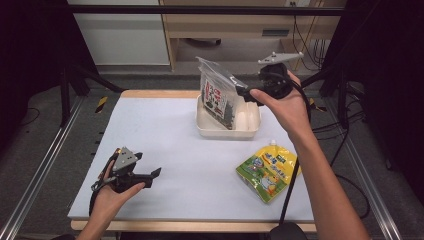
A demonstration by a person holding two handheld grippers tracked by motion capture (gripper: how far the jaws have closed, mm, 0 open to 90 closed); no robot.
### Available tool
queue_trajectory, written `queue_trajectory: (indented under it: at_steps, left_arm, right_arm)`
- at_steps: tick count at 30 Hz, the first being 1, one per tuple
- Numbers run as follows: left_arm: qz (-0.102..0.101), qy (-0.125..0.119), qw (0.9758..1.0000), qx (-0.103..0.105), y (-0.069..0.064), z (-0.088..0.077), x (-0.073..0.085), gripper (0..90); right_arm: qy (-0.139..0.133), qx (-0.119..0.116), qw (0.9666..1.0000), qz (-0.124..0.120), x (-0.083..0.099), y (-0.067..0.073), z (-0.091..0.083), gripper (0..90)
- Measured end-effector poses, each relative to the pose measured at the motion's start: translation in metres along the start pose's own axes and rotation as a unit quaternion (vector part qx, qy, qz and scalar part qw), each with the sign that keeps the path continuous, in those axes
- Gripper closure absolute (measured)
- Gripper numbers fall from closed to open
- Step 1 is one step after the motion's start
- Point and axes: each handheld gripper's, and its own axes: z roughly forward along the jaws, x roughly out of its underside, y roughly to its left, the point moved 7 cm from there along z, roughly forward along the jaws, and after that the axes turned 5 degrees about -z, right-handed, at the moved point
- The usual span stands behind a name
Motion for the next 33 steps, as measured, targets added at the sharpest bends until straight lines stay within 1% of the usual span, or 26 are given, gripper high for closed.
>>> queue_trajectory:
  at_steps: [4, 8, 9, 12, 15, 17, 18, 21, 25, 27, 31, 33]
  left_arm:
    - [0.001, -0.002, 1.0, 0.002, 0.0, 0.002, -0.001, 12.9]
    - [0.006, 0.0, 1.0, 0.003, 0.0, 0.003, 0.0, 12.9]
    - [0.009, 0.002, 1.0, 0.003, 0.0, 0.002, 0.0, 12.9]
    - [0.007, 0.002, 1.0, 0.002, 0.0, 0.002, 0.002, 12.9]
    - [0.014, 0.004, 0.9999, 0.003, -0.003, 0.003, 0.002, 12.9]
    - [0.018, 0.006, 0.9998, 0.002, -0.004, 0.004, 0.002, 12.9]
    - [0.018, 0.006, 0.9998, 0.001, -0.004, 0.005, 0.002, 12.9]
    - [0.018, 0.009, 0.9998, -0.002, -0.004, 0.006, 0.003, 12.9]
    - [0.019, 0.01, 0.9998, -0.004, -0.004, 0.006, 0.004, 12.9]
    - [0.021, 0.013, 0.9997, -0.006, -0.003, 0.005, 0.005, 12.9]
    - [0.019, 0.009, 0.9998, -0.008, -0.003, 0.003, 0.004, 12.7]
    - [0.018, 0.006, 0.9998, -0.008, -0.004, 0.003, 0.003, 12.4]
  right_arm:
    - [0.003, 0.017, 0.9998, 0.004, 0.023, -0.002, -0.016, 12.4]
    - [0.006, 0.027, 0.9995, 0.017, 0.047, -0.005, -0.026, 12.7]
    - [0.008, 0.031, 0.9994, 0.013, 0.053, -0.006, -0.027, 12.7]
    - [0.012, 0.04, 0.9989, 0.02, 0.069, -0.007, -0.03, 12.8]
    - [0.016, 0.046, 0.9986, 0.022, 0.082, -0.006, -0.031, 13.1]
    - [0.022, 0.047, 0.9984, 0.021, 0.089, -0.006, -0.032, 13.2]
    - [0.025, 0.05, 0.9983, 0.015, 0.093, -0.006, -0.033, 13.6]
    - [0.024, 0.056, 0.998, 0.015, 0.101, -0.007, -0.037, 14.1]
    - [0.023, 0.067, 0.9972, 0.023, 0.11, -0.012, -0.045, 14.8]
    - [0.023, 0.077, 0.9963, 0.03, 0.119, -0.015, -0.049, 15.6]
    - [0.029, 0.093, 0.9939, 0.051, 0.141, -0.021, -0.054, 16.2]
    - [0.039, 0.096, 0.9928, 0.062, 0.153, -0.023, -0.056, 18.7]
